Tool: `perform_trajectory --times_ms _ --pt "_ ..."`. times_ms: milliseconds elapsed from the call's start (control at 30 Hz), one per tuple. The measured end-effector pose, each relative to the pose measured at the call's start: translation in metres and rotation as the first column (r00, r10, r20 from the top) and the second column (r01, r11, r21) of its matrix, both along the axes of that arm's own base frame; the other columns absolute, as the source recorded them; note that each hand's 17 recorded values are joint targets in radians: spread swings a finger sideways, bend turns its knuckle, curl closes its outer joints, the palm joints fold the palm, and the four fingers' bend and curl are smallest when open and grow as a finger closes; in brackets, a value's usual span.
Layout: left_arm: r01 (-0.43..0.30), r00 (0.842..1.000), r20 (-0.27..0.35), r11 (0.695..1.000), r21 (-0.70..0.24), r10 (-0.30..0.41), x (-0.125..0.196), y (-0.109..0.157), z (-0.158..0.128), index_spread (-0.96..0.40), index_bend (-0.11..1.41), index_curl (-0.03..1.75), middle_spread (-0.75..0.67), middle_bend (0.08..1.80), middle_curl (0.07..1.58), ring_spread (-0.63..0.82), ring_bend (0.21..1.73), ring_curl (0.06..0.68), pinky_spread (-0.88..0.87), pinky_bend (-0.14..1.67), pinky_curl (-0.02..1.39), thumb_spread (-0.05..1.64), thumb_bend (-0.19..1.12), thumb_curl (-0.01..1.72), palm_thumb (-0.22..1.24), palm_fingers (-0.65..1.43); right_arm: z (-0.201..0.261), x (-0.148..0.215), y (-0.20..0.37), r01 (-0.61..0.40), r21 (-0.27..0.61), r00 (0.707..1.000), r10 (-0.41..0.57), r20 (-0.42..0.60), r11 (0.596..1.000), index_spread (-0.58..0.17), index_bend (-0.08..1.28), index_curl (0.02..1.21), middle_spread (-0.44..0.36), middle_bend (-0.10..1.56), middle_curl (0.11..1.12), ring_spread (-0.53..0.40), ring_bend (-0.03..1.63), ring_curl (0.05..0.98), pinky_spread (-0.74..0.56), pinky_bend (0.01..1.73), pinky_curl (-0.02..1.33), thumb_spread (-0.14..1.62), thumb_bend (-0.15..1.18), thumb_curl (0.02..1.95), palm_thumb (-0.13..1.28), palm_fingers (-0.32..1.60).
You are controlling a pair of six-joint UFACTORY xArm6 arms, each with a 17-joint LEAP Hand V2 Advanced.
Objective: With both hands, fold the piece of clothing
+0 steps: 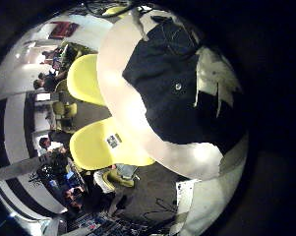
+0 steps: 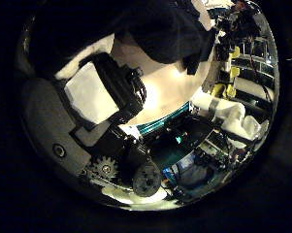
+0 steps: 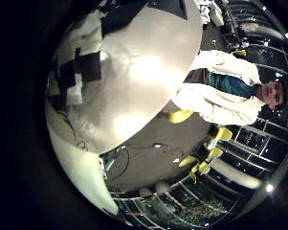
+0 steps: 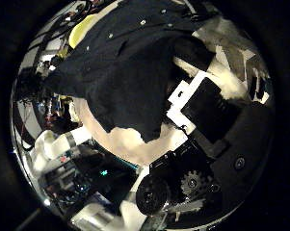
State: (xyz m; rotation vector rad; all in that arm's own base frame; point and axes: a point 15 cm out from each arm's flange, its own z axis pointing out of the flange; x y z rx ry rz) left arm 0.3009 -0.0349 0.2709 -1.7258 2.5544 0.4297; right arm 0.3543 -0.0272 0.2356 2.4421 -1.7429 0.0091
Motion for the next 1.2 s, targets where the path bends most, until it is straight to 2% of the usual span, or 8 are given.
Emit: perform_trajectory --times_ms 167,400,600,900,1200 --pt "0.013 1.0 0.025 1.0 -0.011 -0.013 -0.007 0.003 0.012 -0.57 0.18 1.52 -0.67 0.78 1.15 -0.48 1.28 0.515 -0.7 0.98 0.66 1.28 -0.01 0.38 0.58 0.94 0.029 -0.009 0.019 -0.009 0.088 0.999 0.005 0.044 0.996 -0.302 1.16 0.89 -0.169 1.34 0.93 -0.249 1.43 0.777 -0.18 1.37 0.85 1.12 0.02 0.66 1.09 0.93" --pt "0.018 0.999 0.041 1.0 -0.017 -0.017 -0.005 0.004 0.018 -0.55 0.18 1.53 -0.68 0.78 1.15 -0.49 1.27 0.513 -0.7 0.97 0.67 1.27 -0.01 0.38 0.58 0.94 0.074 -0.003 0.029 -0.019 0.118 0.996 0.008 0.094 0.993 -0.29 1.16 0.92 -0.154 1.35 0.92 -0.237 1.44 0.792 -0.17 1.34 0.92 1.11 0.0 0.7 1.1 0.94" --pt "0.003 0.998 0.056 1.0 -0.021 -0.001 0.005 0.01 0.027 -0.53 0.18 1.53 -0.68 0.78 1.15 -0.49 1.26 0.512 -0.7 0.96 0.67 1.27 -0.01 0.38 0.57 0.95 0.112 0.021 0.048 -0.035 0.156 0.985 0.008 0.173 0.987 -0.285 1.15 0.94 -0.147 1.36 0.91 -0.232 1.44 0.8 -0.17 1.32 0.98 1.1 -0.01 0.73 1.1 0.94" --pt "-0.071 0.997 0.031 0.997 -0.038 0.072 0.05 0.034 0.033 -0.51 0.18 1.53 -0.68 0.78 1.15 -0.49 1.25 0.515 -0.71 0.94 0.67 1.26 -0.01 0.38 0.56 0.94 0.142 0.102 0.086 -0.038 0.189 0.977 -0.003 0.212 0.981 -0.281 1.12 0.95 -0.14 1.36 0.9 -0.227 1.43 0.801 -0.17 1.27 1.05 1.1 -0.01 0.78 1.1 0.97" --pt "-0.143 0.989 -0.047 0.989 -0.048 0.141 0.098 0.054 0.006 -0.5 0.19 1.52 -0.68 0.8 1.13 -0.49 1.21 0.509 -0.71 0.85 0.66 1.26 -0.02 0.37 0.53 0.89 0.096 0.192 0.129 -0.029 0.188 0.989 0.001 0.15 0.982 -0.281 1.1 0.97 -0.138 1.35 0.89 -0.227 1.41 0.803 -0.17 1.23 1.1 1.09 -0.01 0.81 1.1 0.98"
